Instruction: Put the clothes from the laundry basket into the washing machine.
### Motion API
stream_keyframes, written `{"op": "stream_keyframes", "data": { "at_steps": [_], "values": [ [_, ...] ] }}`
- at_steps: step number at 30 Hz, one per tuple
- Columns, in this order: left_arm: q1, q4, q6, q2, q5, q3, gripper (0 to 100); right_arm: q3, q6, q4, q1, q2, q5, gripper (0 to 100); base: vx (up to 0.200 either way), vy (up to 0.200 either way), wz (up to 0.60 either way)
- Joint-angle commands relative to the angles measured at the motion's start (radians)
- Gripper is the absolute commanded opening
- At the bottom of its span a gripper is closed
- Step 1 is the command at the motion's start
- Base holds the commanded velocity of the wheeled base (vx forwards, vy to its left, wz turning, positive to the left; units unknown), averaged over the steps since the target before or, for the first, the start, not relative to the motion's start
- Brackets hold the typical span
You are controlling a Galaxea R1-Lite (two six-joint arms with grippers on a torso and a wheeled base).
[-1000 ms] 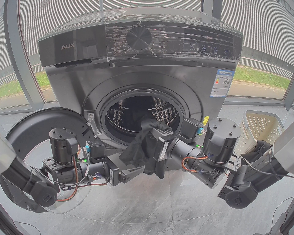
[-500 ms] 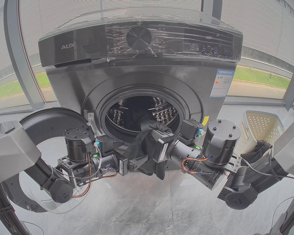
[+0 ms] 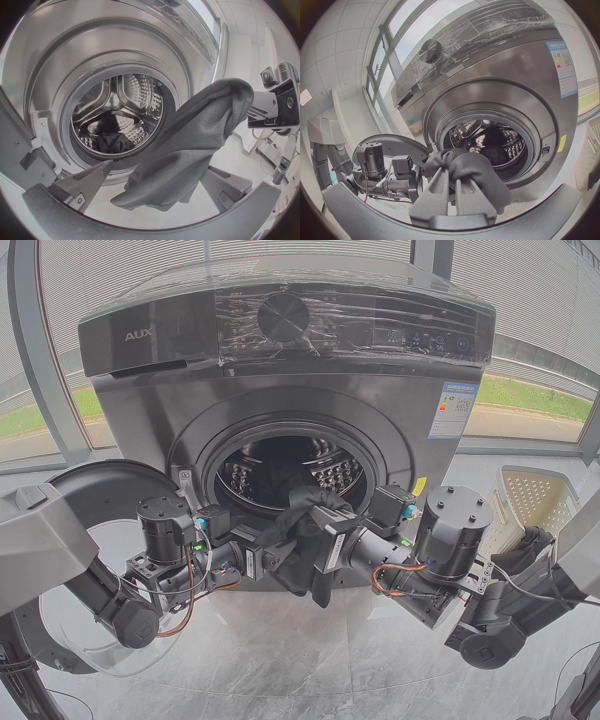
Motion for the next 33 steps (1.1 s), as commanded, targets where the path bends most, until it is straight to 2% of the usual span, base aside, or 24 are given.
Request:
{"op": "stream_keyframes", "data": {
  "at_steps": [1, 3, 11, 14, 25, 33],
  "values": [
    [0.000, 0.000, 0.002, -0.006, 0.013, -0.003, 100, 0.002, -0.002, 0.001, -0.007, 0.001, -0.001, 0, 0.000, 0.000, 0.00],
    [0.002, 0.000, 0.002, -0.011, 0.033, -0.007, 100, 0.007, -0.005, 0.001, -0.014, 0.001, -0.003, 0, 0.000, 0.000, 0.00],
    [0.008, 0.000, 0.000, -0.020, 0.041, -0.006, 100, 0.007, -0.012, 0.004, -0.030, 0.005, -0.006, 0, 0.000, 0.000, 0.00],
    [0.016, 0.000, 0.002, -0.017, 0.059, -0.001, 100, 0.005, -0.017, 0.004, -0.033, 0.005, -0.006, 0, 0.000, 0.000, 0.00],
    [0.002, -0.002, -0.001, 0.004, 0.061, -0.007, 100, 0.005, -0.020, 0.002, -0.030, 0.007, -0.006, 0, 0.000, 0.000, 0.00],
    [0.040, -0.002, 0.002, -0.006, 0.062, -0.004, 100, 0.007, -0.022, 0.006, -0.035, 0.007, -0.006, 0, 0.000, 0.000, 0.00]
  ]
}}
